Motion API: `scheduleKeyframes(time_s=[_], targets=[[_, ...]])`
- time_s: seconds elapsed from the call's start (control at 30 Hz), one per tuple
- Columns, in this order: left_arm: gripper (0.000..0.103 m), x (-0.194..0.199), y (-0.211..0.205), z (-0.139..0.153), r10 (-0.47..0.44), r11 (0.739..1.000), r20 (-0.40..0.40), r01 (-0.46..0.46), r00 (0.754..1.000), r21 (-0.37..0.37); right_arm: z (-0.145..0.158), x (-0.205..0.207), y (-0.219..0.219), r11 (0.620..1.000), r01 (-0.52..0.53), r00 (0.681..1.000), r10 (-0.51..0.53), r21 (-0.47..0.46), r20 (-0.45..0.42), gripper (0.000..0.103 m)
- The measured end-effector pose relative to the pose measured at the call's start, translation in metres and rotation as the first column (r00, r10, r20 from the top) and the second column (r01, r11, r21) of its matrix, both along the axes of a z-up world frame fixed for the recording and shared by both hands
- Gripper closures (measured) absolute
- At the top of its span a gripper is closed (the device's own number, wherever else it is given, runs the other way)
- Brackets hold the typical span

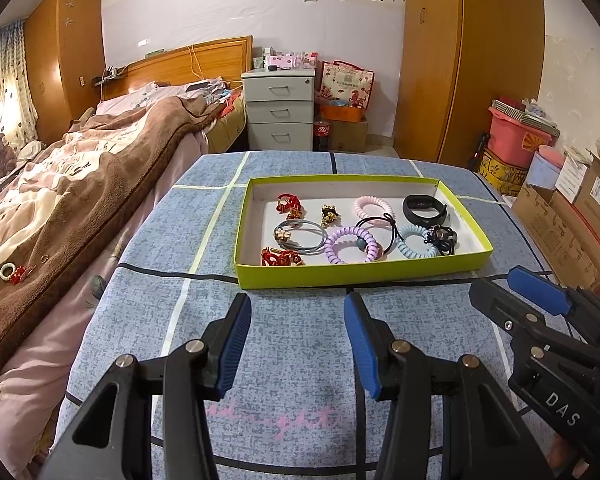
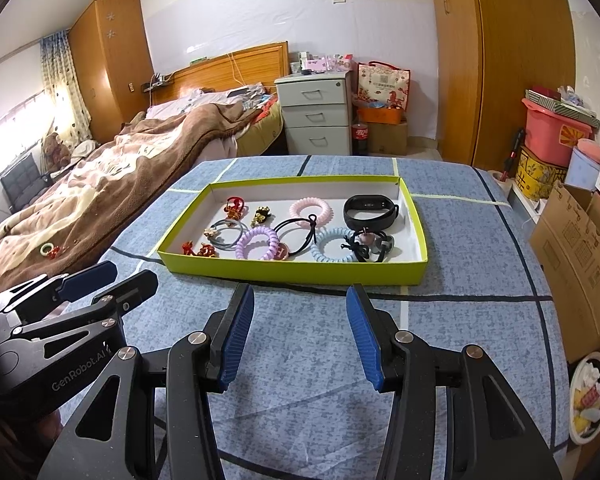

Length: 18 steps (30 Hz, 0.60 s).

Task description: Organize jewelry

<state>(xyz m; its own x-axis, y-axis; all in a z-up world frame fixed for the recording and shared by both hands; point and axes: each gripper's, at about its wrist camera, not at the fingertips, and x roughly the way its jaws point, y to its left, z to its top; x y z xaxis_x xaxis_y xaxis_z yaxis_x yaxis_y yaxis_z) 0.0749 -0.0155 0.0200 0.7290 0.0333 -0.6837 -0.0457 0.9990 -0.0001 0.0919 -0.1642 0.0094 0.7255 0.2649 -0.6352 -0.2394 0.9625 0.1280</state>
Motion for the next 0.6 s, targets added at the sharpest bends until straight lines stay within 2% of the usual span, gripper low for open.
scheduleKeyframes(time_s=[0.6], targets=[[0.053, 0.0002, -0.0012, -0.0016, -0.008, 1.000, -0.006, 0.008, 1.000, -0.003, -0.0005, -0.0032, 0.0030, 1.000, 0.002, 1.000, -0.002, -0.002, -0.004, 0.054]])
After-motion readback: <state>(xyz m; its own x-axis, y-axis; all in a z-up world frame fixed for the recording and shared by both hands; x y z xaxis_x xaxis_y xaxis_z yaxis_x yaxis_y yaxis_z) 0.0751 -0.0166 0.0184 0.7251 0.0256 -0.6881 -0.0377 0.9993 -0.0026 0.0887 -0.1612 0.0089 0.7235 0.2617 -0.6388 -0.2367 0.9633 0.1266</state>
